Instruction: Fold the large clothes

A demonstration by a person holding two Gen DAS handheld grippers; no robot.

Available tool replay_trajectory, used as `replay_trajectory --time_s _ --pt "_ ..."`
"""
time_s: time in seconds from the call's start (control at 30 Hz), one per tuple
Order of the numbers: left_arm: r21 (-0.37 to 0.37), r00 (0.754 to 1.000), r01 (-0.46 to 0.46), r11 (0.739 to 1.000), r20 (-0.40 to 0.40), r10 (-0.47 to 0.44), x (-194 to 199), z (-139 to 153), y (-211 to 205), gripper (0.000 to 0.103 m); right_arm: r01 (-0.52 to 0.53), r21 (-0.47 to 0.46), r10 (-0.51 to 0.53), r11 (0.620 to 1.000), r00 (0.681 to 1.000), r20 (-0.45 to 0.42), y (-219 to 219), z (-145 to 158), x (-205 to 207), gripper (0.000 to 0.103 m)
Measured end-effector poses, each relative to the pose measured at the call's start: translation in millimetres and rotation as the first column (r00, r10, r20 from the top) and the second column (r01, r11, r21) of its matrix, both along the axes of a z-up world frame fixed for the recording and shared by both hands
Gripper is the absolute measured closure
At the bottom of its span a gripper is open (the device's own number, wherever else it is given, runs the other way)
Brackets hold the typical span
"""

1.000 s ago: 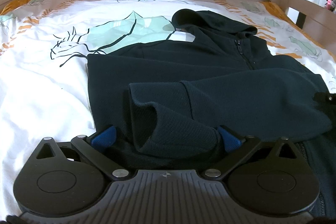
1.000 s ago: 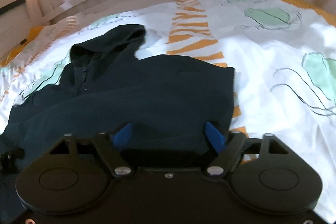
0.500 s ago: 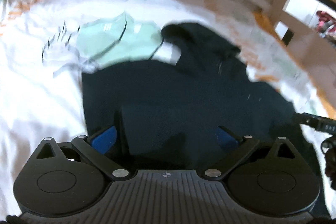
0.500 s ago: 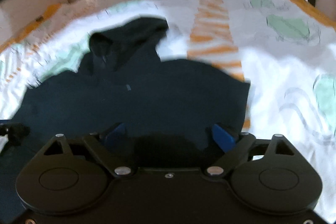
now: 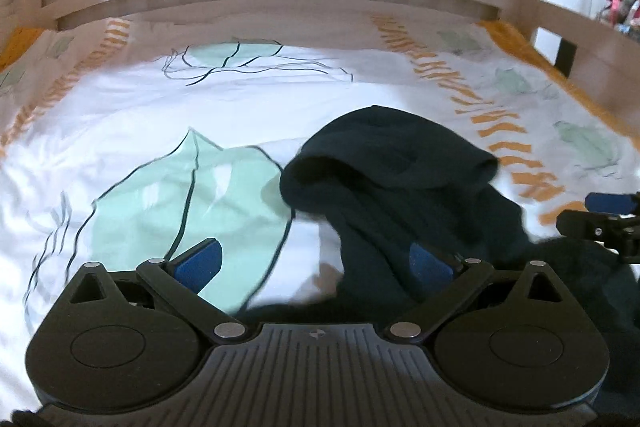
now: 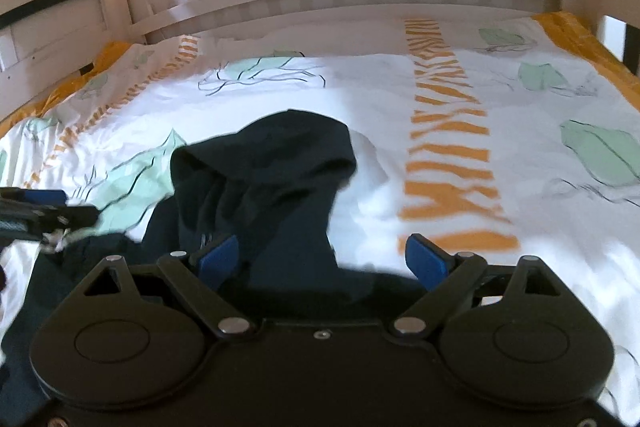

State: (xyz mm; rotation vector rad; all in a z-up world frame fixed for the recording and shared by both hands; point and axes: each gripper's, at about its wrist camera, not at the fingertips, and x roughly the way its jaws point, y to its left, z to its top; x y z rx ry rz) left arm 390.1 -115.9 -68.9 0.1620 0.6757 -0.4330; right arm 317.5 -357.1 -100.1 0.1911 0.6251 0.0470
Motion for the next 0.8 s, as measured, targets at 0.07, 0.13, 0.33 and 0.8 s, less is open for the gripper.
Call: replay_trajectory --time_s 0.07,0.13,0.33,0.8 --pt "0.028 1.000 -0.007 1.000 0.009 0.007 15.8 -6.4 -9.6 0.002 -0.002 0.000 0.002 1.000 1.000 -0.003 2.0 -4.5 17.3 0.011" --pt "0.049 1.000 -0.005 0.999 0.010 0.004 31.1 -12.8 -18.2 0.002 -0.006 -0.011 0.006 1.000 1.000 -0.006 5.9 -9.5 35.2 0.011" --pt "0.126 1.000 -0.018 0.992 -0.006 0.019 69.0 -36.1 -34.7 0.002 -0.015 -0.048 0.013 0.999 0.999 -0.042 14.7 -29.4 77.3 0.012" --pt "0.170 0.985 -0.095 0.981 0.157 0.068 112.2 -30.4 -62.0 0.002 0.009 -0.087 -0.016 0.996 0.997 -0.073 2.4 -52.2 102.1 0.012"
